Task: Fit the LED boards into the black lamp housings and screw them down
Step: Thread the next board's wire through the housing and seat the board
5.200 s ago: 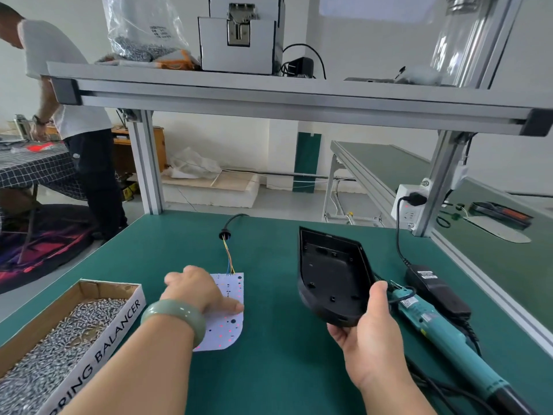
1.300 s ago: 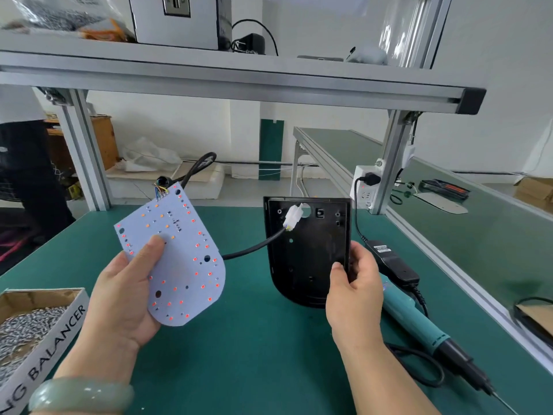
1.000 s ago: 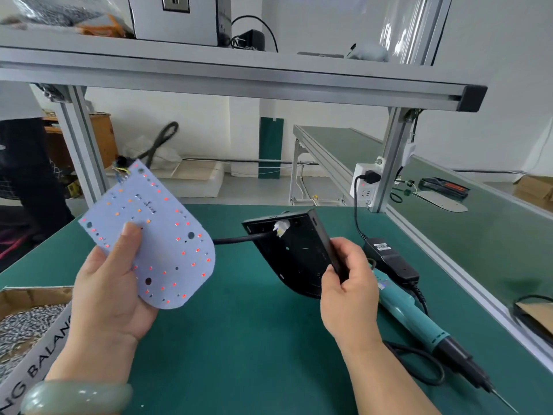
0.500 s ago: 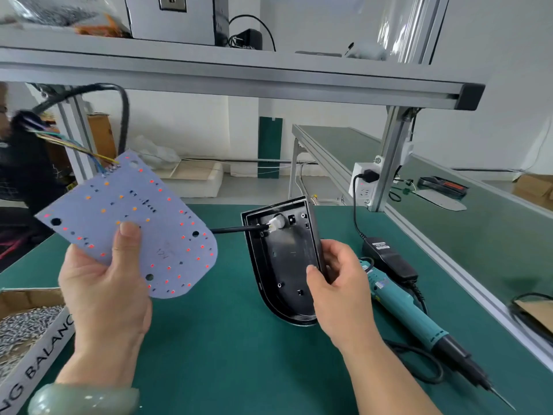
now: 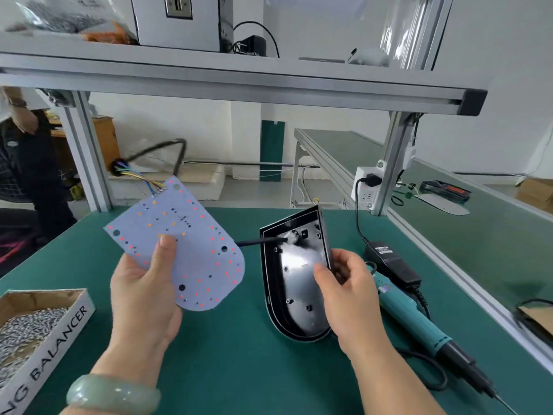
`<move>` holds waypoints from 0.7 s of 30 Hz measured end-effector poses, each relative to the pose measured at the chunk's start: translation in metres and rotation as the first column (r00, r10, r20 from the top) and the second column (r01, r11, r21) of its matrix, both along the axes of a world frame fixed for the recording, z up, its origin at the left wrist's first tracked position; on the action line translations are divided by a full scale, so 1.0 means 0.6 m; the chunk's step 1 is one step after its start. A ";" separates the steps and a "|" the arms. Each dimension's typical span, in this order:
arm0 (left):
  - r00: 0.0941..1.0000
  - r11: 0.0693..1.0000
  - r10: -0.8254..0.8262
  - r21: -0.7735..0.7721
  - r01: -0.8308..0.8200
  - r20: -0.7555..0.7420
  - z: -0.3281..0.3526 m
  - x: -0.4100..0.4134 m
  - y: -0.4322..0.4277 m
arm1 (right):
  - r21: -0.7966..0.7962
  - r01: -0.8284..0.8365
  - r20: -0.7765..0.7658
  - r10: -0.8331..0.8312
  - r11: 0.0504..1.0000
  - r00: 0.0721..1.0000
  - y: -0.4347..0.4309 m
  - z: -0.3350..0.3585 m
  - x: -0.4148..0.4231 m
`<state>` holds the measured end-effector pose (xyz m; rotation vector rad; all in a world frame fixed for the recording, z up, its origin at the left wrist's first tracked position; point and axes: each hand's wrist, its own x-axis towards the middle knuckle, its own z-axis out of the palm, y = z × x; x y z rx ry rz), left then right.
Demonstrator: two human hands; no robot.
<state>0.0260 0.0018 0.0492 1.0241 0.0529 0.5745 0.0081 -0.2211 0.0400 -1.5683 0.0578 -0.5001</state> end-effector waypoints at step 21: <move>0.971 0.992 -0.001 -0.121 -0.029 -0.240 -0.011 0.010 0.020 | -0.055 -0.272 0.062 0.276 0.961 0.959 -0.043 0.032 -0.016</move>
